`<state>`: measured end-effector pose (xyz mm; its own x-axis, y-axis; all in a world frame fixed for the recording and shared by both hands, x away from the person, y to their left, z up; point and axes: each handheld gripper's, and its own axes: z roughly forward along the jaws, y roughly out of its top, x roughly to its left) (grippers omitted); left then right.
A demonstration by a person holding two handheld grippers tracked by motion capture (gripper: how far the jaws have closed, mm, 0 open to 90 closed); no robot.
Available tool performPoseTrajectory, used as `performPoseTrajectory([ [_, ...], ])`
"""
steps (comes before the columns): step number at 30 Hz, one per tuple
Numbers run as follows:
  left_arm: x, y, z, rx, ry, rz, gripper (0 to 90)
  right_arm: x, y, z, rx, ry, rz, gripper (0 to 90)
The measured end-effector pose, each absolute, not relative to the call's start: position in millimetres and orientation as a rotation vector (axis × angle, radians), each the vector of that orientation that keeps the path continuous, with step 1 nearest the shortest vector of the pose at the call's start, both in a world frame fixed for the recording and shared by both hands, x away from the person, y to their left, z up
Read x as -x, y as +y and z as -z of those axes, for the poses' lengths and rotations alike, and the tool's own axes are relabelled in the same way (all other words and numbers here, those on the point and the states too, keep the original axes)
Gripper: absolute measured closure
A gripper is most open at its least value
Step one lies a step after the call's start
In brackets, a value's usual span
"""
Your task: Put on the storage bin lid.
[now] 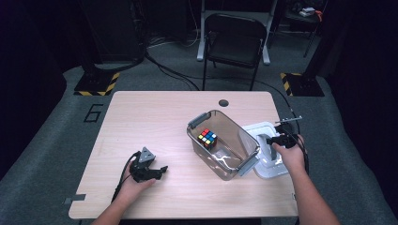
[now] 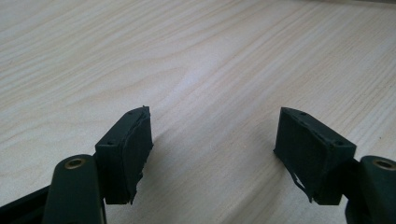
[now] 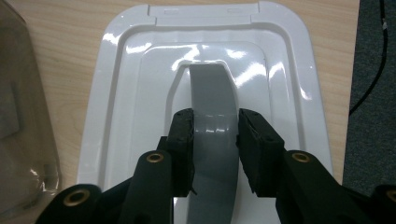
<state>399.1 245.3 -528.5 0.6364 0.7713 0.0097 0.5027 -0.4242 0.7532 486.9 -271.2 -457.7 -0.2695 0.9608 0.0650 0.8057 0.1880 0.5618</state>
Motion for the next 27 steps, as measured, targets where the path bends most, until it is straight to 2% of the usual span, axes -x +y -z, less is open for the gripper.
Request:
performPoseTrajectory([
  [11,-399.0,245.2,528.5,-2.112,0.991,-0.462,27.2,-486.8,-269.8,447.8,-1.655,2.171,-0.721,66.9],
  [27,-399.1,245.3,528.5,-2.113,0.990,-0.462,27.2,-486.4,-265.0,416.1,-1.601,2.200,-0.721,66.9],
])
